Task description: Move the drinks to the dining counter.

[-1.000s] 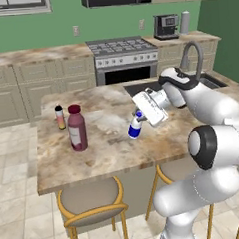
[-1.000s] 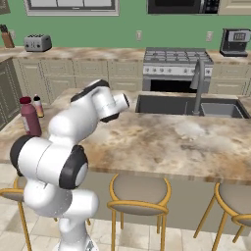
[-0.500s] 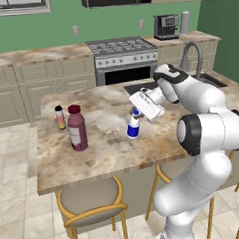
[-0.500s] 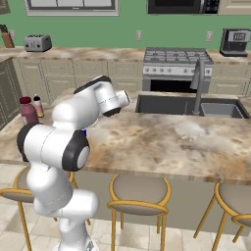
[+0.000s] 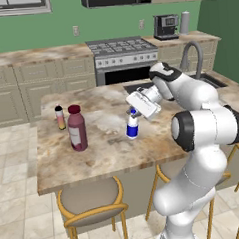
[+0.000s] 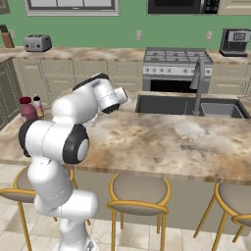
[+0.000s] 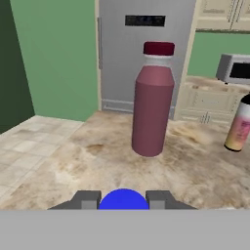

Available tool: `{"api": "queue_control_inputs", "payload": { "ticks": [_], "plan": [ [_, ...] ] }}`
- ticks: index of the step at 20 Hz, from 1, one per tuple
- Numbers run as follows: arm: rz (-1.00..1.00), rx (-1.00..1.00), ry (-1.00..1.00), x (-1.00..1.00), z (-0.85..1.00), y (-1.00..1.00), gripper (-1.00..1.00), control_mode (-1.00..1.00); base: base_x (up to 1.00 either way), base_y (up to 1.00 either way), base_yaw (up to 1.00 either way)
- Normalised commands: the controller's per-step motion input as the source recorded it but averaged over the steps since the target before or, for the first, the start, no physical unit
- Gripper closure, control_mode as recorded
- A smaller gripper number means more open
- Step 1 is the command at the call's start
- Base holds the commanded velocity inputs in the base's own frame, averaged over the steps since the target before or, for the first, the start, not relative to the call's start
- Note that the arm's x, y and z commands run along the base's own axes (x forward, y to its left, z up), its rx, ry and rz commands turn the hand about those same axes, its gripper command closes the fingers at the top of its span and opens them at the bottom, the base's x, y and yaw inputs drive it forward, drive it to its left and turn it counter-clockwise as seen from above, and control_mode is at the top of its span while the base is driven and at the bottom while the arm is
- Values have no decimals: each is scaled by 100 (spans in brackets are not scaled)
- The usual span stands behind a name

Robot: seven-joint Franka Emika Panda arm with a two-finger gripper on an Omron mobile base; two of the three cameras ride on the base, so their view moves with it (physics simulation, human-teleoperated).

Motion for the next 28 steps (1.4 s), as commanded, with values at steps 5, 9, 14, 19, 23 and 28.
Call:
{"api": "queue_control_inputs", "payload": {
  "ticks": [5, 9, 14, 19, 23, 28],
  "plan": [
    [0, -4, 0, 0, -34, 9, 100, -100, 0, 0, 0],
    [0, -5, 0, 0, -34, 3, 100, -100, 0, 0, 0],
    [0, -3, -1, 0, -21, 0, -100, -100, 0, 0, 0],
    [1, 1, -6, 0, 2, -14, -100, -100, 0, 0, 0],
    [3, 1, -10, -4, 3, -8, -100, -100, 0, 0, 0],
    [4, 0, -14, -10, 27, -1, -100, -100, 0, 0, 0]
  ]
}}
